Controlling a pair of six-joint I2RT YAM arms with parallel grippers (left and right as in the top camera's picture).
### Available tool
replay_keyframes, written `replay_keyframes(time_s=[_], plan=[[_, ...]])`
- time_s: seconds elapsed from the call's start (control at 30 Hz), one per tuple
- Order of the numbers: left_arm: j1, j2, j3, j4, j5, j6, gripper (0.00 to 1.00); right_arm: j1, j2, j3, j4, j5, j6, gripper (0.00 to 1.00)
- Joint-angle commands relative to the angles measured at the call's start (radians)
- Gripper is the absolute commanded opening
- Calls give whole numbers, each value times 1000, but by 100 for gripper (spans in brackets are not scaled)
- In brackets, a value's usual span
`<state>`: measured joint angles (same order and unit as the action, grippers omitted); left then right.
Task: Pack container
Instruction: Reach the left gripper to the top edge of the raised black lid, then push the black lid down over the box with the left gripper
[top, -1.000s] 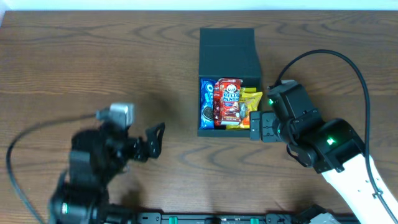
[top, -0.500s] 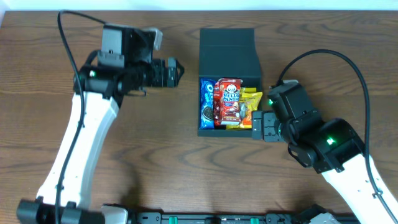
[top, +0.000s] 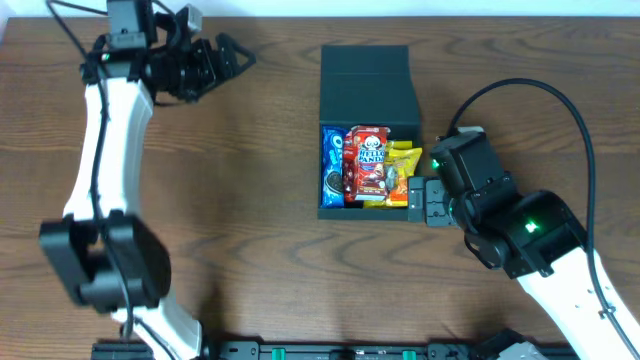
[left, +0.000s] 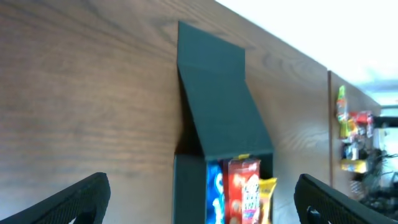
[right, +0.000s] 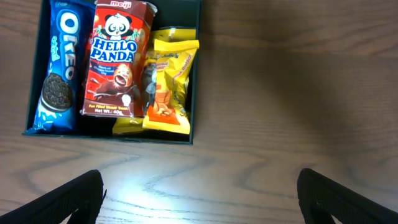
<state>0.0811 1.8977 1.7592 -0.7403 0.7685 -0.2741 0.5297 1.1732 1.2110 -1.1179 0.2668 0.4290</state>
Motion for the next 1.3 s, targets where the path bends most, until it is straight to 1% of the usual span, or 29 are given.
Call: replay_keyframes(time_s=[0.0, 0.13, 0.27, 0.47, 0.6, 0.8, 0.9, 1.13, 1.27], plan=[[-18, 96, 131, 22, 90, -82, 95, 6, -1, 12, 3, 25, 11, 99], [-37, 257, 286, 91, 209, -201, 95, 6, -1, 12, 6, 25, 12, 99], [-63, 399, 388, 163, 228, -338, 96, 6, -1, 12, 8, 25, 12, 99], [-121, 542, 429, 233, 249, -427, 96, 6, -1, 12, 9, 25, 11, 99], [-157, 607, 429, 248, 243, -429, 96, 6, -1, 12, 9, 26, 11, 99], [-184, 657, 429, 255, 246, -429, 96, 6, -1, 12, 10, 27, 11, 99], [-201, 666, 429, 261, 243, -420, 96, 6, -1, 12, 10, 41, 12, 99], [-225, 666, 429, 242, 158, -414, 95, 6, -1, 12, 6, 43, 12, 99], [-227, 666, 429, 232, 156, -410, 96, 6, -1, 12, 7, 43, 12, 99]])
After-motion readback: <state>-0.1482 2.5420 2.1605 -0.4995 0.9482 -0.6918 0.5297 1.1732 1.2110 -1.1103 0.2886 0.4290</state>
